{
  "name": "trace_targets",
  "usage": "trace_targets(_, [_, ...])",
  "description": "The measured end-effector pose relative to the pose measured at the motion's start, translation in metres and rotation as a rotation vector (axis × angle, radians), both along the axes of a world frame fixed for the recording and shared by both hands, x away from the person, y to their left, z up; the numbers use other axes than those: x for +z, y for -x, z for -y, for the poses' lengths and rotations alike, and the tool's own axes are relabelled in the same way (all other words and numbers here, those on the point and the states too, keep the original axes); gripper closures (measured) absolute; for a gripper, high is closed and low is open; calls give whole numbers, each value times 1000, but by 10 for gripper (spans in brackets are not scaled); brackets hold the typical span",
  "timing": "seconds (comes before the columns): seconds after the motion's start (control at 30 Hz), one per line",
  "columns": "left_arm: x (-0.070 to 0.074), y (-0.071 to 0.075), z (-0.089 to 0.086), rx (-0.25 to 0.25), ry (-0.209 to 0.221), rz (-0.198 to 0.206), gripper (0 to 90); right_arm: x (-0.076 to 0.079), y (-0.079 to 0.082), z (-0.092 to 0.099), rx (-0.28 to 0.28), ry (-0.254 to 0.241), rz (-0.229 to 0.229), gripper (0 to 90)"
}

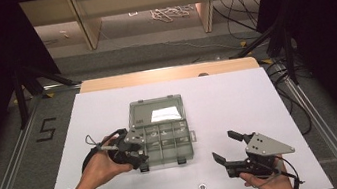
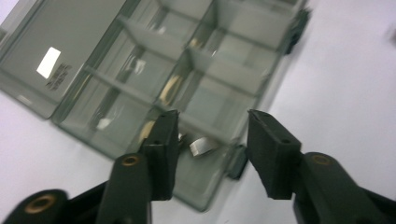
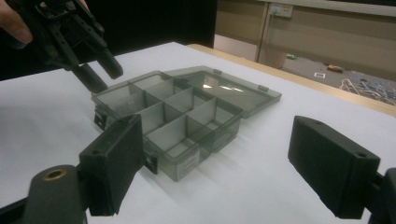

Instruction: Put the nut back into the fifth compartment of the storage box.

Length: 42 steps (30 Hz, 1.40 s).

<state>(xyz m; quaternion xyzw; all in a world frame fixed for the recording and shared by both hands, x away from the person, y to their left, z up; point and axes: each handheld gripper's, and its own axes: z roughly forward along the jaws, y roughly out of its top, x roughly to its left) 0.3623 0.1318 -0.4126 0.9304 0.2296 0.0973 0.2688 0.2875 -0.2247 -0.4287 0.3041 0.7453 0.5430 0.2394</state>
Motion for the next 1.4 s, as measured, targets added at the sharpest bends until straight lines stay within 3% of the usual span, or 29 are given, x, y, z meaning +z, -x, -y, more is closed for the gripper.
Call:
trace_targets(0.23, [4, 19, 27, -67, 27, -6, 424, 1, 1, 1, 0, 4, -6, 191])
trace_targets(0.27, [3, 22, 31, -63, 50, -8, 420, 1, 1, 1, -1, 4, -9, 191])
trace_targets(0.33, [2, 26, 37, -101, 51, -12, 416, 1, 1, 1, -5, 4, -13, 191])
trace_targets(0.4, [2, 31, 44, -130, 39, -15, 411, 0, 0, 1, -12, 10, 1, 191])
trace_targets(0.47, [0, 33, 49, -151, 24, -20, 396, 0, 1, 1, -21, 10, -19, 192])
trace_targets(0.53, [-5, 38, 55, -155, 39, -30, 392, 0, 1, 1, -24, 13, -17, 192])
trace_targets(0.57, [-6, 38, 57, -174, 17, -31, 390, 0, 1, 1, -25, 13, -17, 192])
trace_targets(0.97, [-24, 50, 86, -248, -11, -41, 354, 0, -1, 3, -46, 20, 11, 194])
trace_targets(1.13, [-27, 53, 97, -290, -39, -39, 329, 0, -1, 3, -41, 29, -4, 193])
trace_targets(1.17, [-29, 55, 100, -286, -21, -46, 331, 0, -1, 3, -43, 30, 3, 193])
trace_targets(1.4, [-35, 60, 116, -335, -41, -42, 322, -1, -2, 4, -43, 38, 7, 193])
